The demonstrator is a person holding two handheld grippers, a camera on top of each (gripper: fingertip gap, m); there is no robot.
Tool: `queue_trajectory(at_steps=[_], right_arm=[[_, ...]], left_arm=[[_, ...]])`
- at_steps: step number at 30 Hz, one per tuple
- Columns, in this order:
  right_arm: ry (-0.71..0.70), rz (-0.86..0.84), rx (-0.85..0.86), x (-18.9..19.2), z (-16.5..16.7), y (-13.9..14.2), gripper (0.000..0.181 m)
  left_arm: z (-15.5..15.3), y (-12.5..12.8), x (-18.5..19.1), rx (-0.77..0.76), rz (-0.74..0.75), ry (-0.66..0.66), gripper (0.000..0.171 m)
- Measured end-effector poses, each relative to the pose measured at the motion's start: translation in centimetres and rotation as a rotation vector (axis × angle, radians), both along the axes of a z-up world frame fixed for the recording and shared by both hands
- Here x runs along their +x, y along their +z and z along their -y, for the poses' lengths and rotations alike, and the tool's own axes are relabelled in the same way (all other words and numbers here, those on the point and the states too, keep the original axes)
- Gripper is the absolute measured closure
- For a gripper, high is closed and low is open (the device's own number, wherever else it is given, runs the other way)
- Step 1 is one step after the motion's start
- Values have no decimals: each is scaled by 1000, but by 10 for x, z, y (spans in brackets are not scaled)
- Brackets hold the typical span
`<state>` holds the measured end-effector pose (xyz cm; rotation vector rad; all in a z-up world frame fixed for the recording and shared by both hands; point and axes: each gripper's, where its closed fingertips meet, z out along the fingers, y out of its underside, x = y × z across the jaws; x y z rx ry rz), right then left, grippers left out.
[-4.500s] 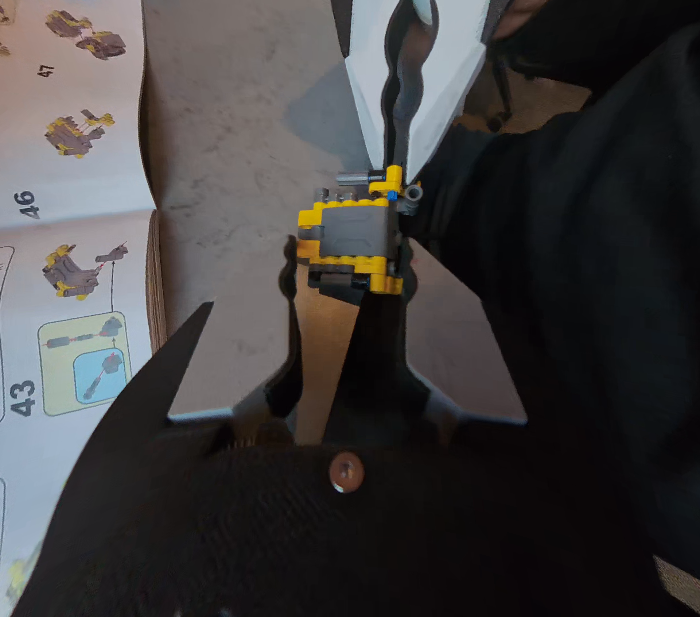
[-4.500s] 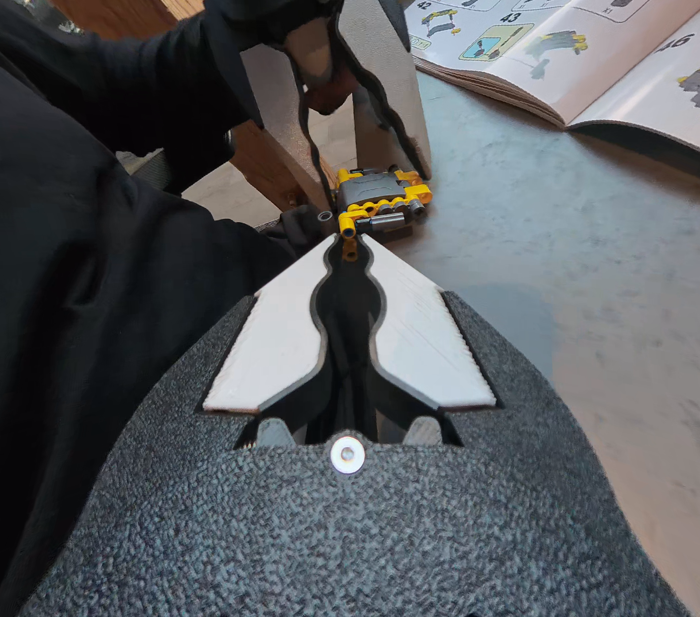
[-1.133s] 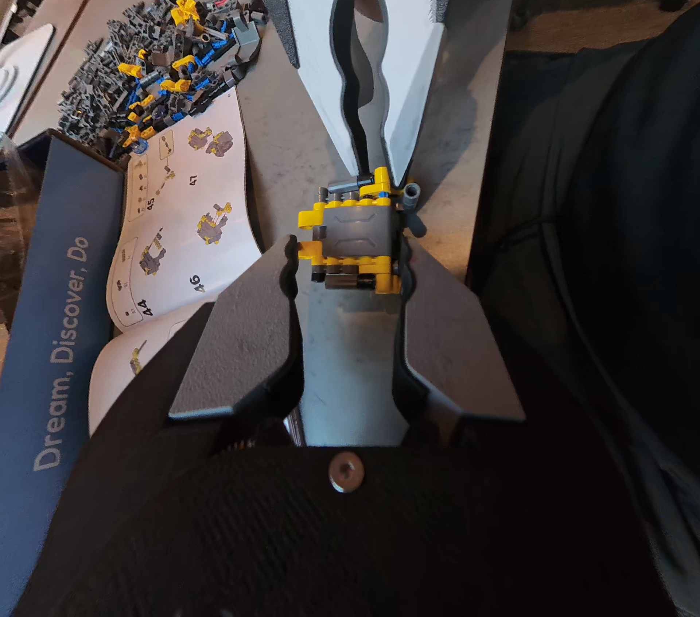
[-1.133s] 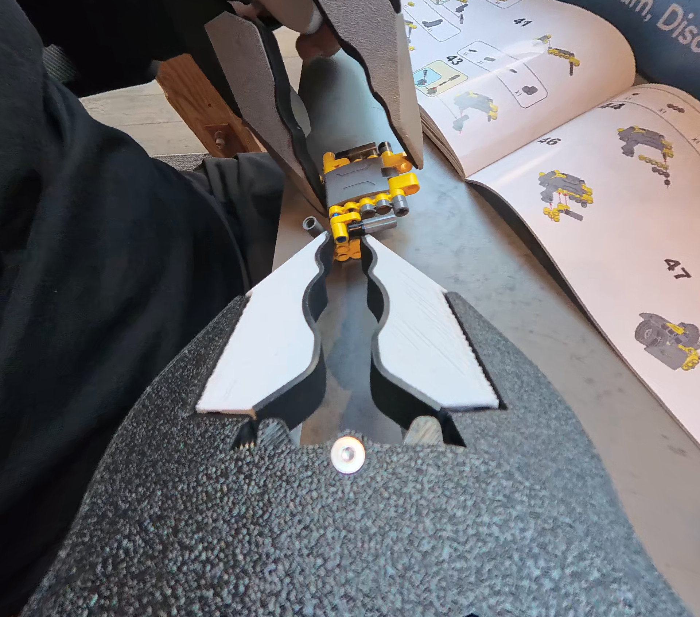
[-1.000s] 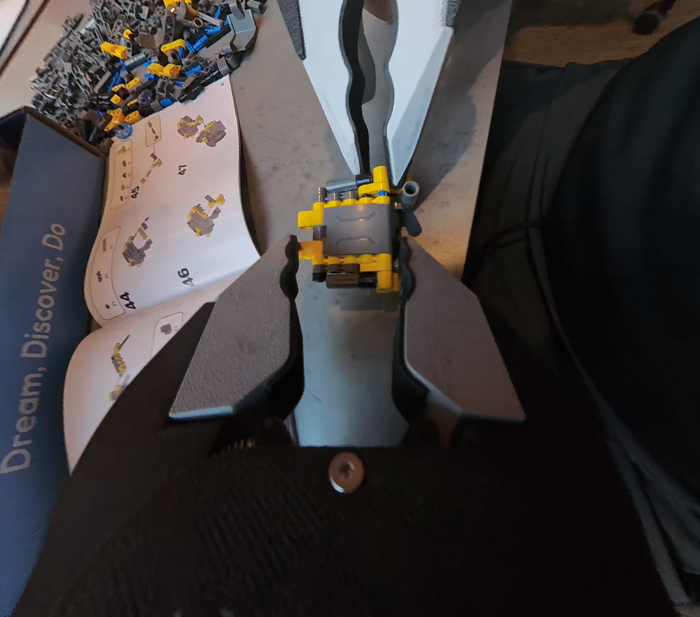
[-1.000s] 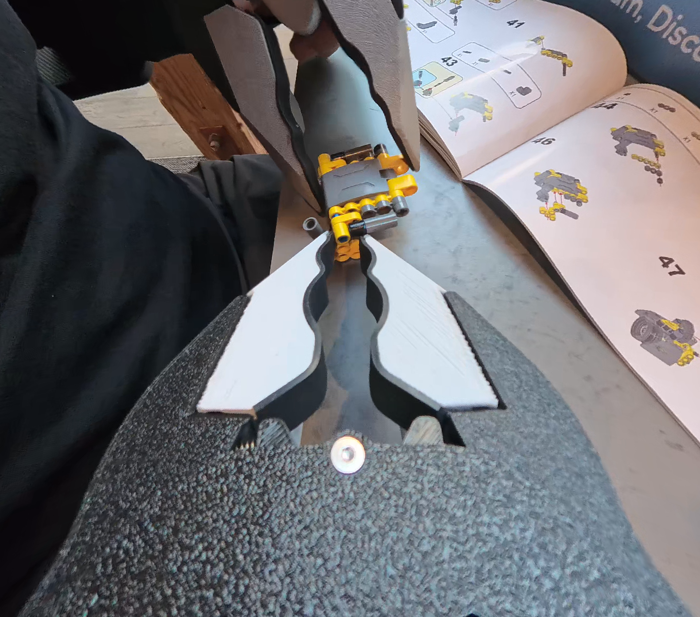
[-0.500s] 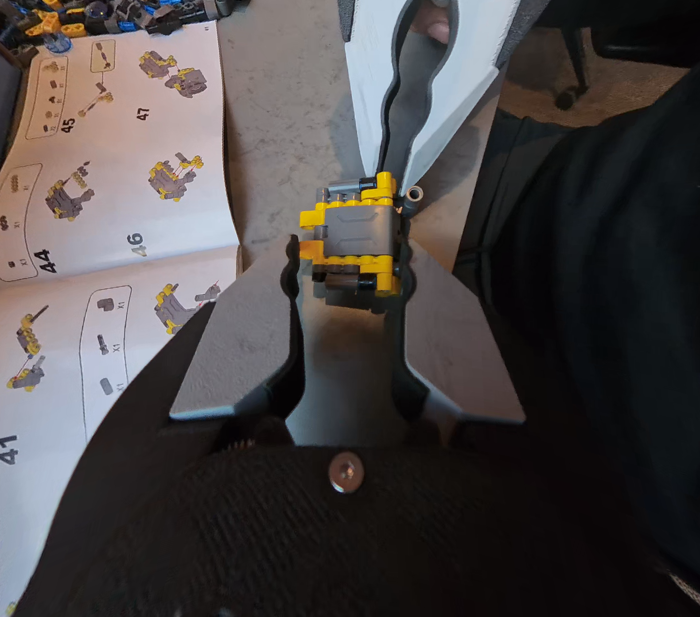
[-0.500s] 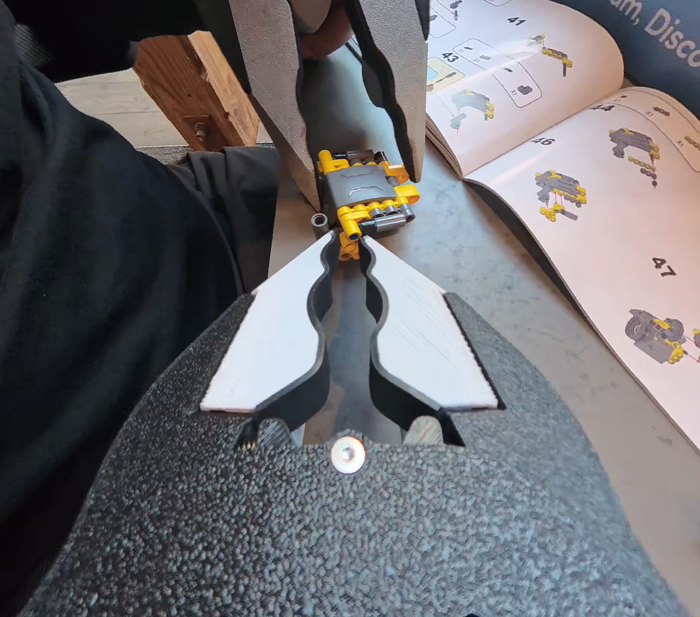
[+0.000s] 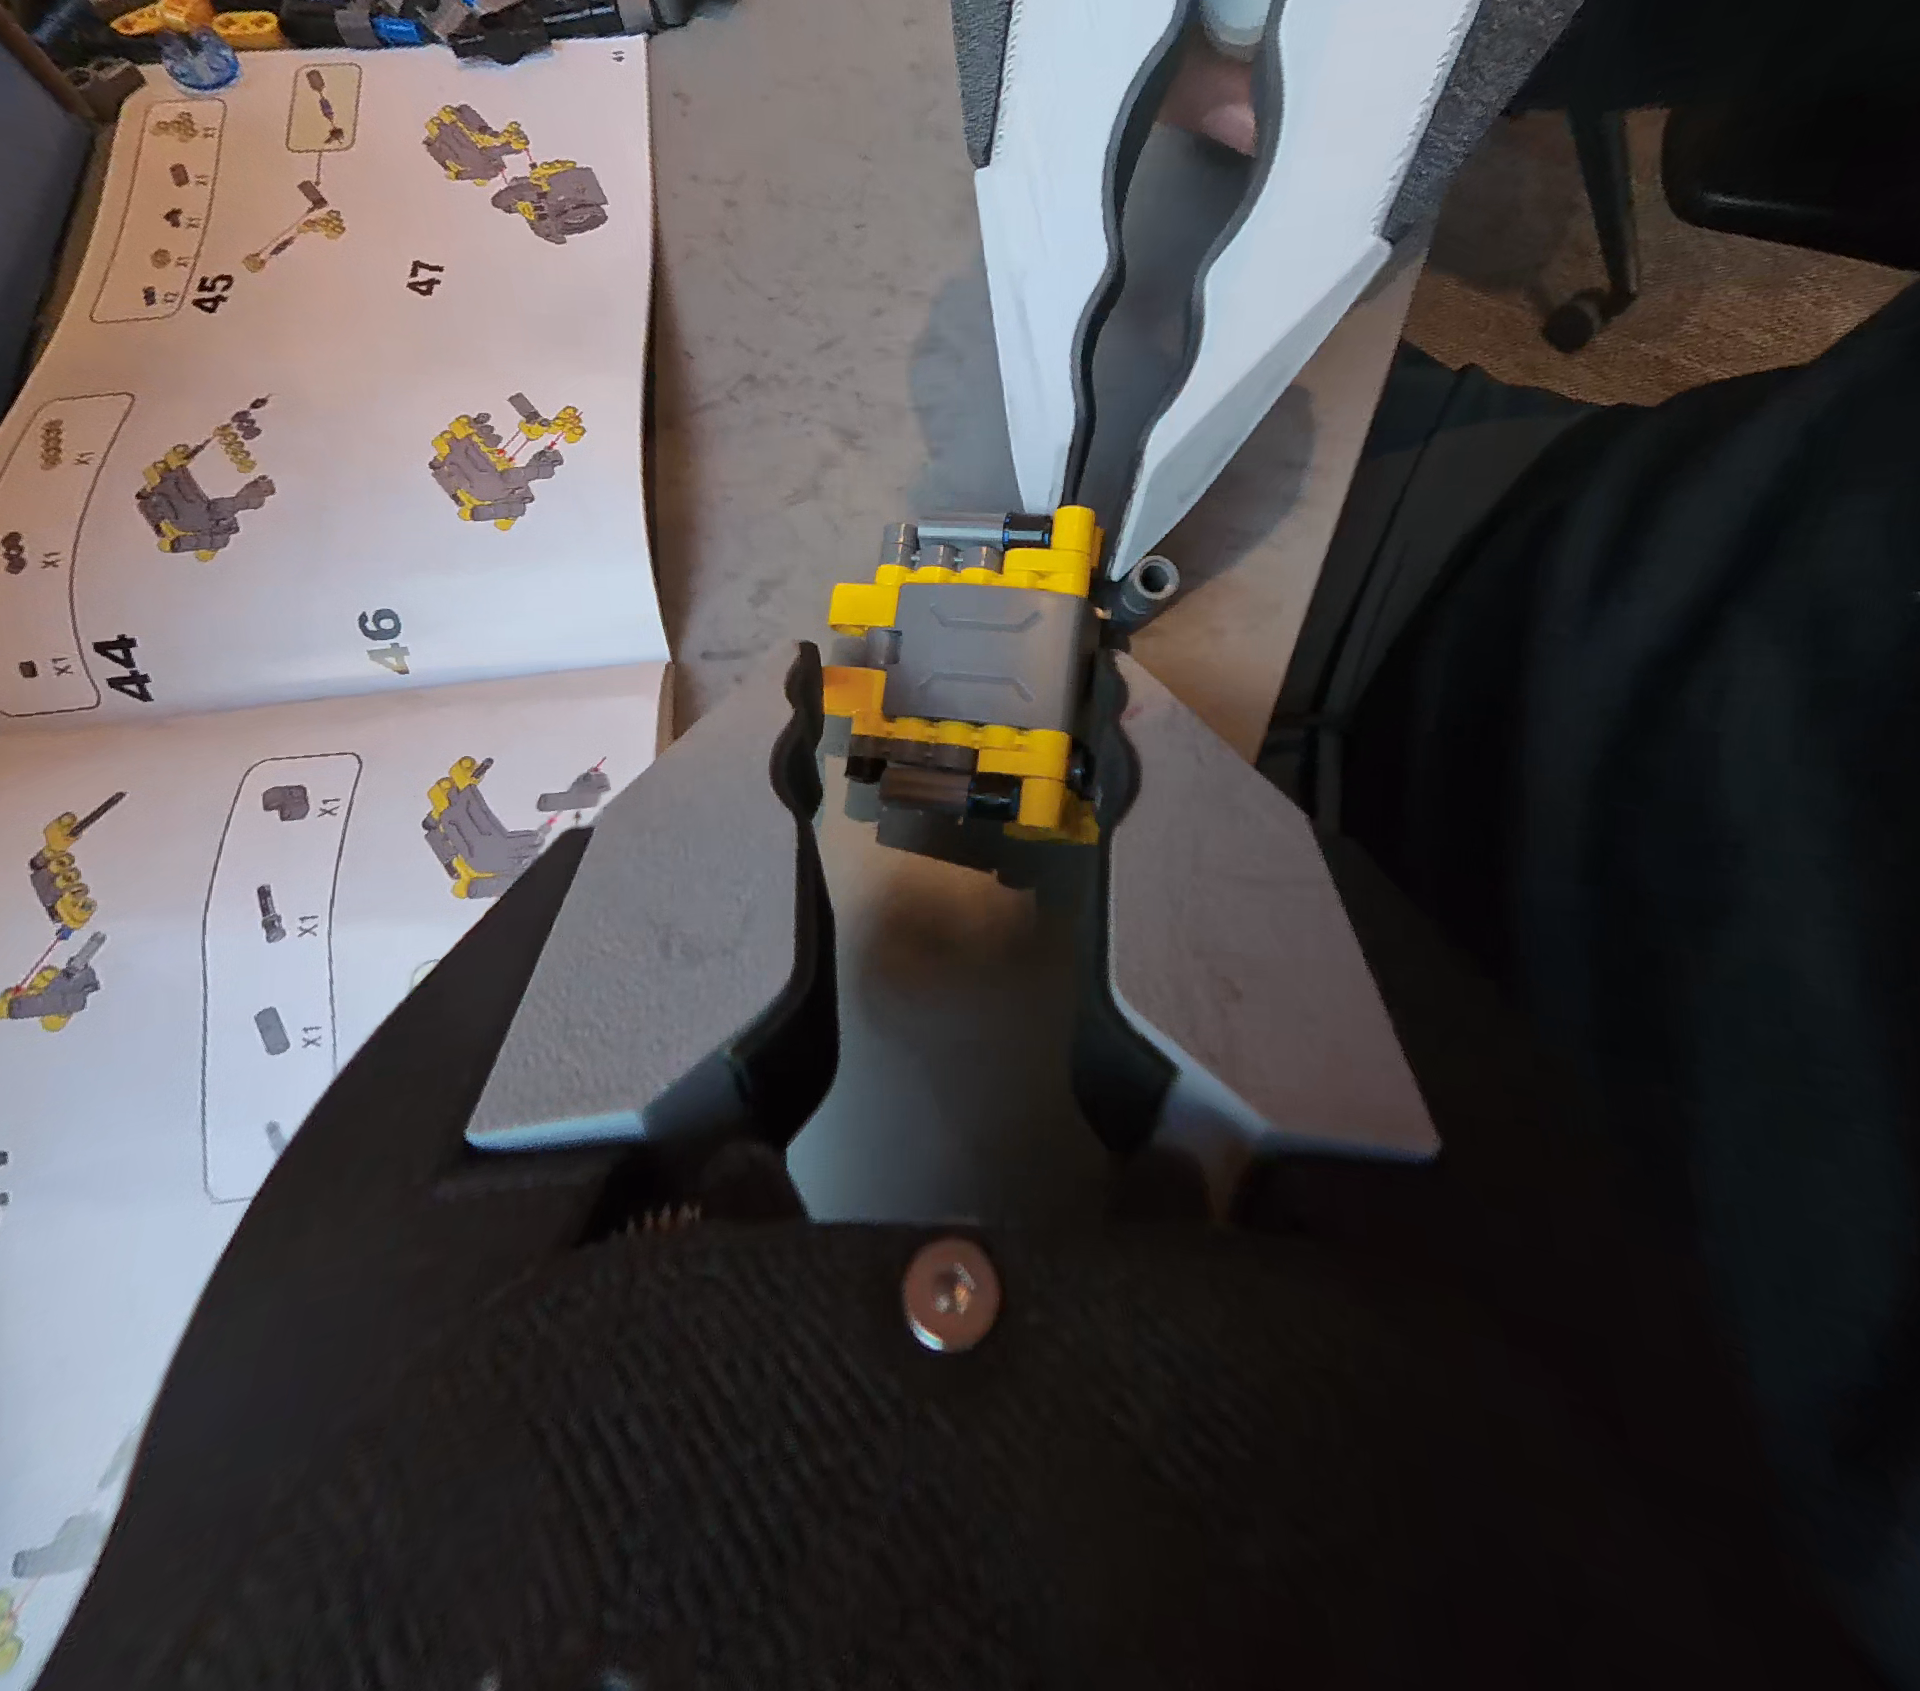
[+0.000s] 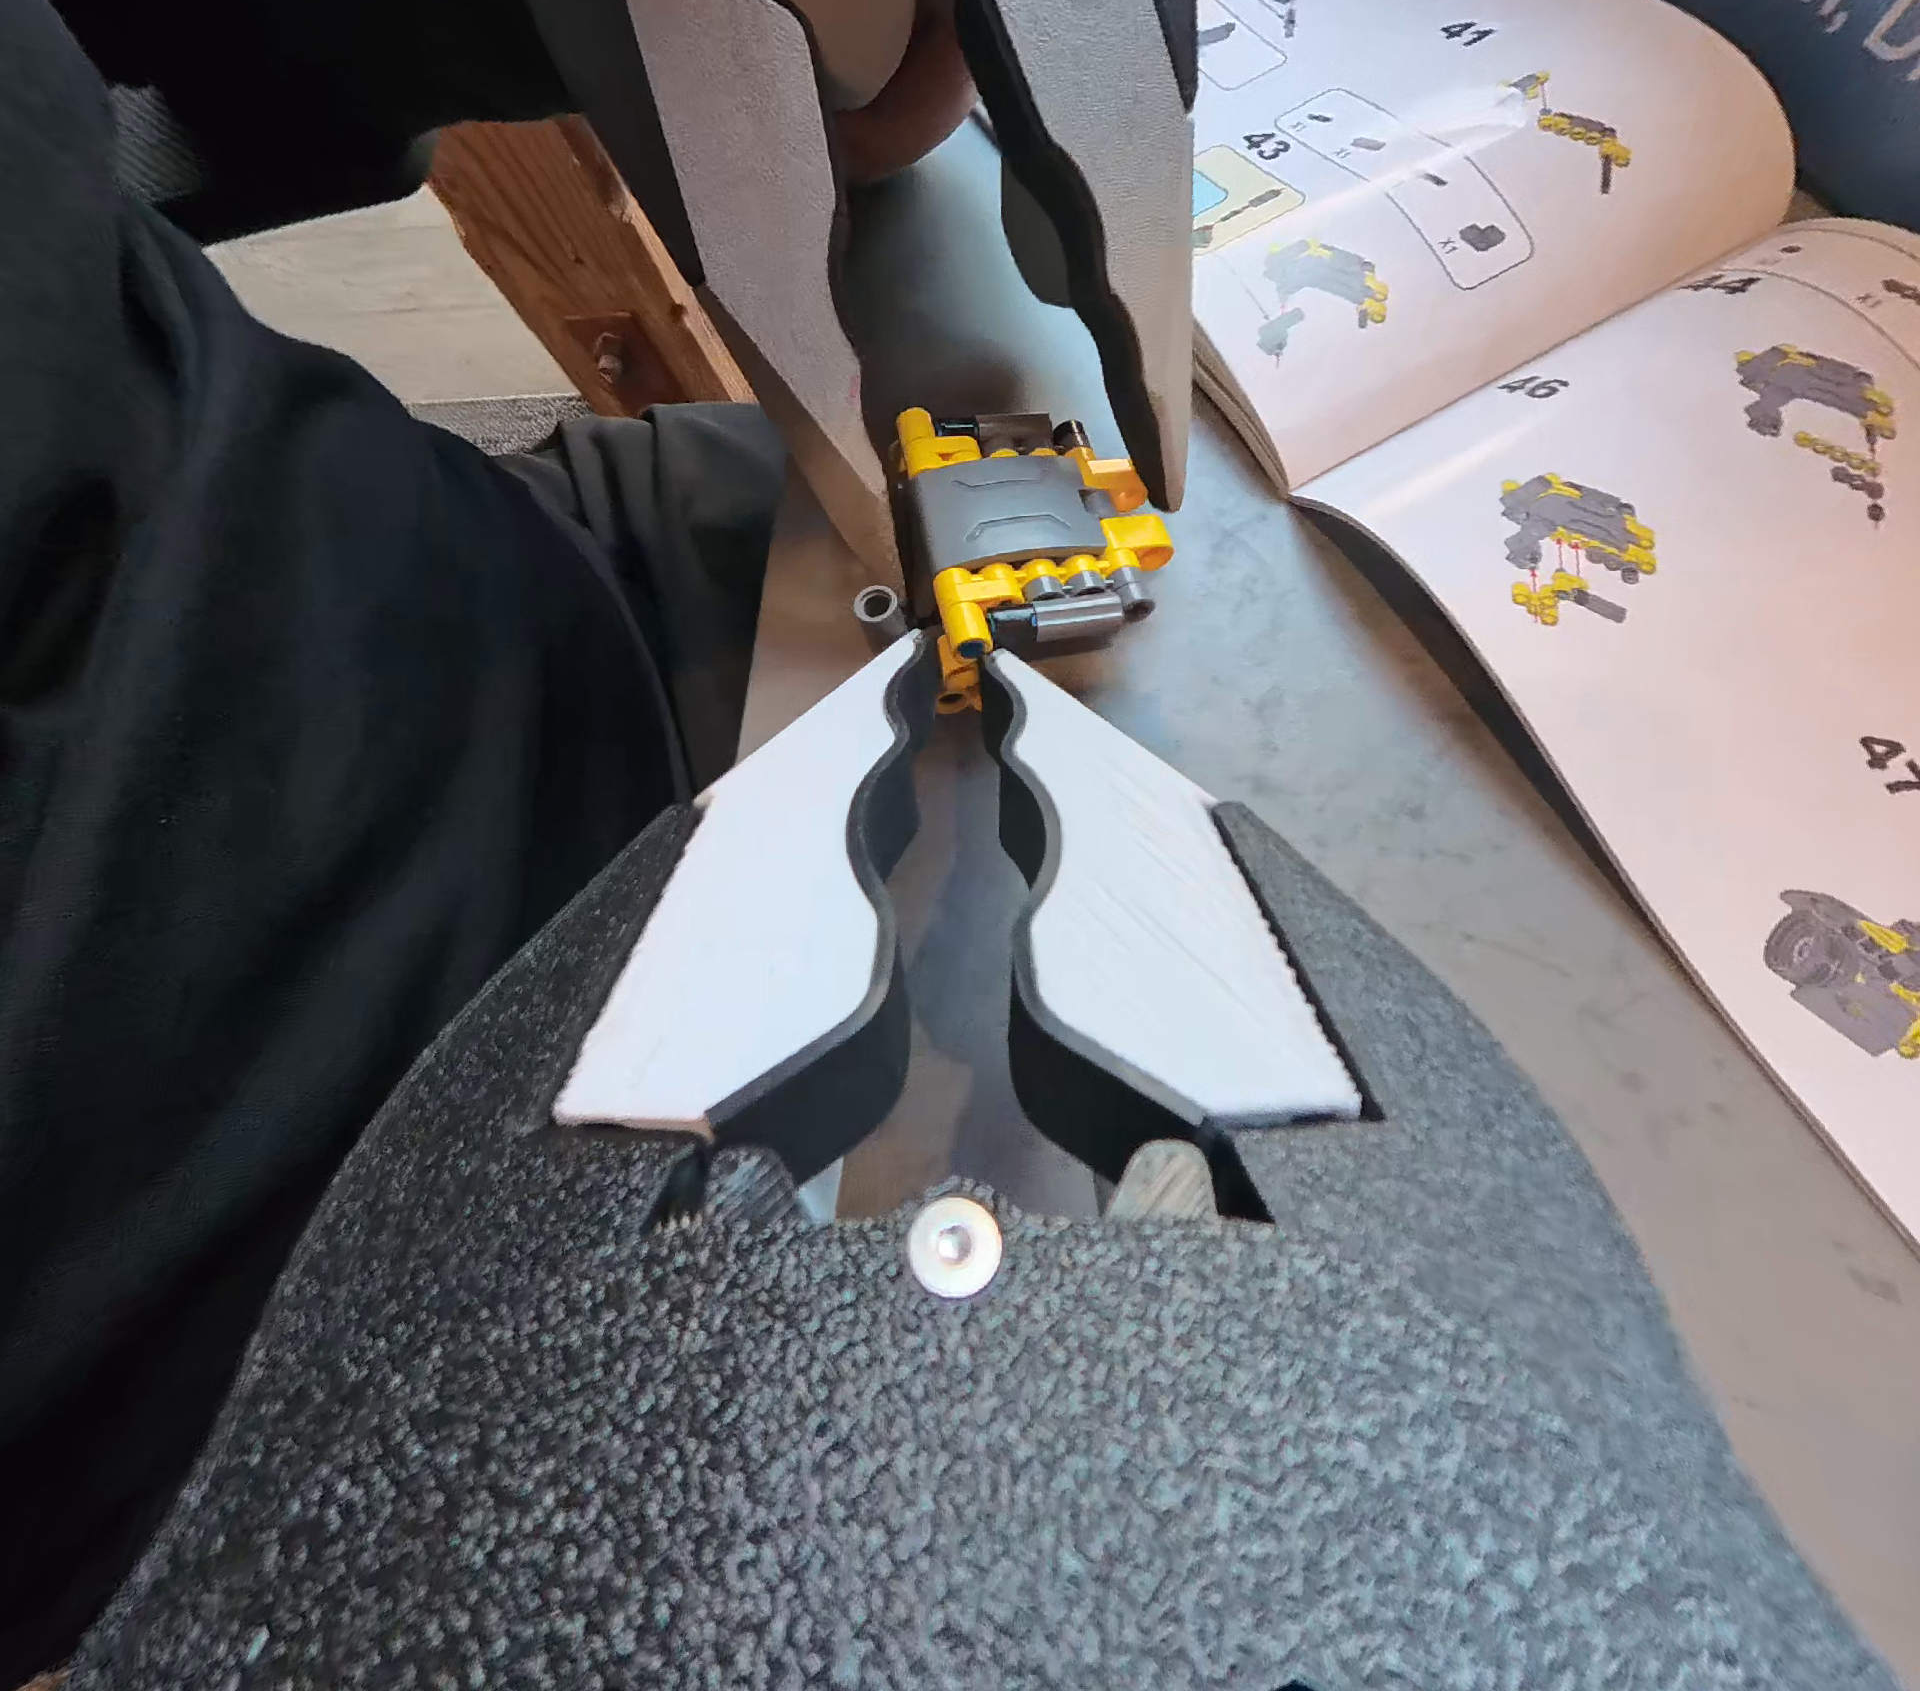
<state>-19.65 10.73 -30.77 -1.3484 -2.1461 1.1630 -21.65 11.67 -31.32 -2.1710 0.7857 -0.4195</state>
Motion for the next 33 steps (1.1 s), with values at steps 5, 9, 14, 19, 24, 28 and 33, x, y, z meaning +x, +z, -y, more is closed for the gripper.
queue_trajectory(at_steps=[5, 9, 14, 19, 24, 28, 33], right_arm=[[-22, 10, -24, -1, -5, 0, 172], [-42, -12, -38, 1, -8, 5, 168], [-43, -53, -60, 7, -9, 13, 146], [-41, -175, 22, 13, -11, 27, 132], [21, -315, 214, 17, 8, 62, 127], [132, -381, 316, 24, 34, 85, 129], [234, -397, 367, 36, 55, 90, 139]], left_arm=[[-2, 2, -2, 32, -15, 5, 122], [-4, 5, -1, 94, -58, -6, 122], [-4, 5, -2, 90, -48, -5, 122], [3, 28, 5, 8, 261, -70, 123], [28, 64, 28, -75, 628, -301, 122], [47, 78, 47, -82, 691, -457, 122], [51, 91, 57, -49, 749, -546, 122]])
